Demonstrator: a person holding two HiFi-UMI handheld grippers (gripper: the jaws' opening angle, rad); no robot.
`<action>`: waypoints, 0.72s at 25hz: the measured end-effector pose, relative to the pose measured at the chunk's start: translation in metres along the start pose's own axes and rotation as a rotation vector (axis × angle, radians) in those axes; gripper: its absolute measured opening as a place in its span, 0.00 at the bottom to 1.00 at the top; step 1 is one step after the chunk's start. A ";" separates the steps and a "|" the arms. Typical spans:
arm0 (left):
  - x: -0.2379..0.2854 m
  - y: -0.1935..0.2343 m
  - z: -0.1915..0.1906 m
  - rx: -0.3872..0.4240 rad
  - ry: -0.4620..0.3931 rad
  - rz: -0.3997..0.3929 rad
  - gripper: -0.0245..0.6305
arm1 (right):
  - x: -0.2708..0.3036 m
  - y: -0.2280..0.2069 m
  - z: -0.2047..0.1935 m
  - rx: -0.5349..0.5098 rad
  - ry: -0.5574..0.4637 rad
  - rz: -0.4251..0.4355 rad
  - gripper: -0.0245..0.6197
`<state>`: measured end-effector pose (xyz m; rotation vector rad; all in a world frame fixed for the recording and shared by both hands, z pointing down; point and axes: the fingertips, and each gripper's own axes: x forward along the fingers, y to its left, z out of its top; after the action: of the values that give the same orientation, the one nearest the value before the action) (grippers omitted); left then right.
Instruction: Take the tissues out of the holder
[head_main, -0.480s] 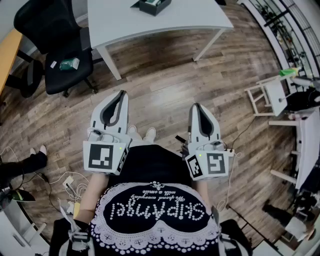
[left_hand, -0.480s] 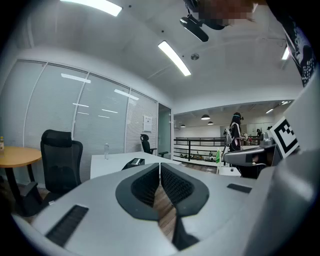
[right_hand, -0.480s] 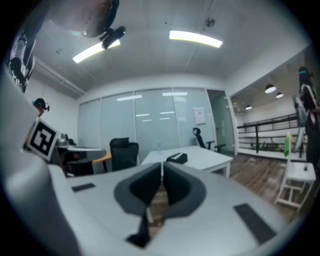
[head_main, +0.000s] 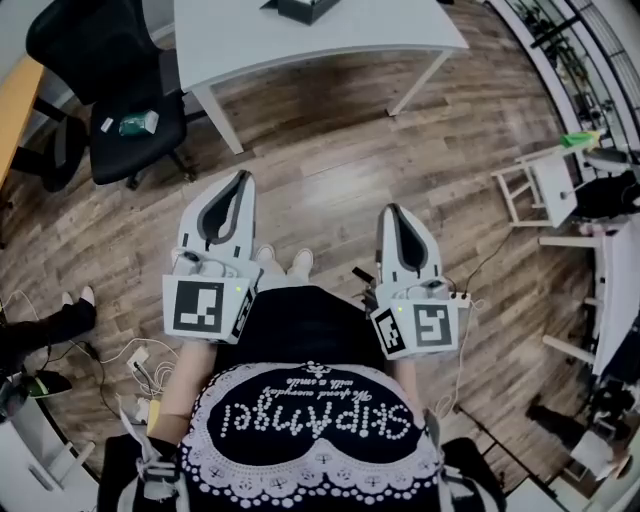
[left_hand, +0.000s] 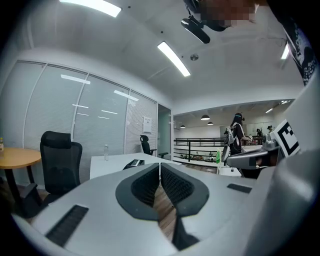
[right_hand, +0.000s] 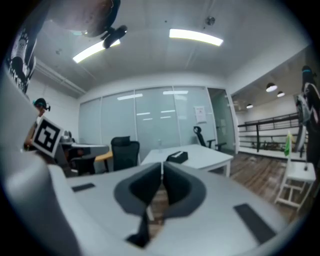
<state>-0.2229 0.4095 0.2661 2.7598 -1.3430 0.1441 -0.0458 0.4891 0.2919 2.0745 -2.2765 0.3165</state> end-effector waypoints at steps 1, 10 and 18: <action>0.000 0.000 0.001 0.000 -0.002 -0.002 0.09 | 0.000 0.000 -0.001 -0.002 0.003 0.000 0.09; 0.002 -0.008 0.001 0.004 0.001 -0.027 0.09 | -0.002 -0.002 0.000 0.001 0.004 0.014 0.09; 0.003 -0.020 -0.004 0.019 0.017 -0.026 0.09 | -0.012 -0.025 -0.006 0.047 0.004 -0.009 0.09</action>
<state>-0.2060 0.4199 0.2703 2.7840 -1.3082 0.1802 -0.0203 0.4995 0.2989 2.1039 -2.2783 0.3770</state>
